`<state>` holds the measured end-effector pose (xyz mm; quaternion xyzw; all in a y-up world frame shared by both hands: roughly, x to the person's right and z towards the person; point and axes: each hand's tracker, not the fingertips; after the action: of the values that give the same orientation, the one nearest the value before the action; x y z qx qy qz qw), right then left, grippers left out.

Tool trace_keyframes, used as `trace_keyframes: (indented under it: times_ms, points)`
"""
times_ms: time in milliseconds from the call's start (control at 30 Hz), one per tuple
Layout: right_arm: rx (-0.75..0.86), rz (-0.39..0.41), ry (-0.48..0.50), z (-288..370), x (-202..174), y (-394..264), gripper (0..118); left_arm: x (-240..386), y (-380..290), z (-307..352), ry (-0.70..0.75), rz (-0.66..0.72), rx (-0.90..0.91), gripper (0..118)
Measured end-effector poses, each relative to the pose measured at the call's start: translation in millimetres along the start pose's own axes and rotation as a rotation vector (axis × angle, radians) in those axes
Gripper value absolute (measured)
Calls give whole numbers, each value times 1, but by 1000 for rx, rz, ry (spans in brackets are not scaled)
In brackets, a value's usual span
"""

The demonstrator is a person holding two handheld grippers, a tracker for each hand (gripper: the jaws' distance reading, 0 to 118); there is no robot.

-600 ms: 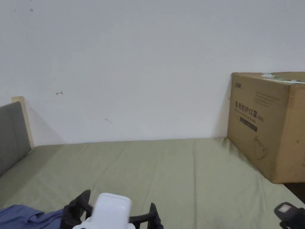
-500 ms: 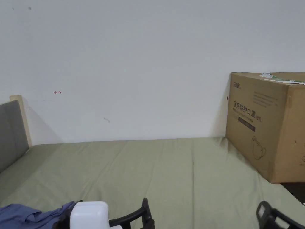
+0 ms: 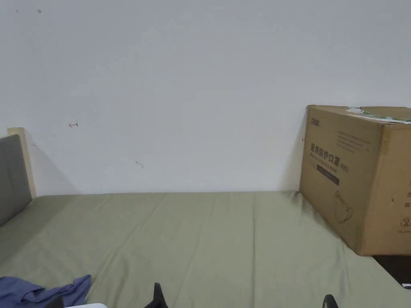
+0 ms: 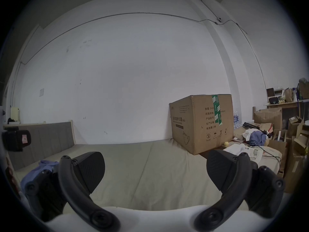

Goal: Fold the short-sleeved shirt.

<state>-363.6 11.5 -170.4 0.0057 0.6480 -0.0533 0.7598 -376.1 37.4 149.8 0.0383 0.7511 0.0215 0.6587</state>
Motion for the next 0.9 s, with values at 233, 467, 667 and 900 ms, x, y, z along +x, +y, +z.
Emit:
trace_keyframes:
  times_ms: [233,467,667,900]
  points:
    - [-4,43,26,1,-3,7,118,-5,-2,-5,13,-26,-15,118]
    - [1,90,63,2,-12,8,118,-8,1,-4,-3,11,7,118]
    - [3,90,87,2,-14,12,118,-17,9,-21,-97,-16,-49,118]
    - [-12,68,78,-3,-18,11,118,-22,8,-22,-33,-52,-23,118]
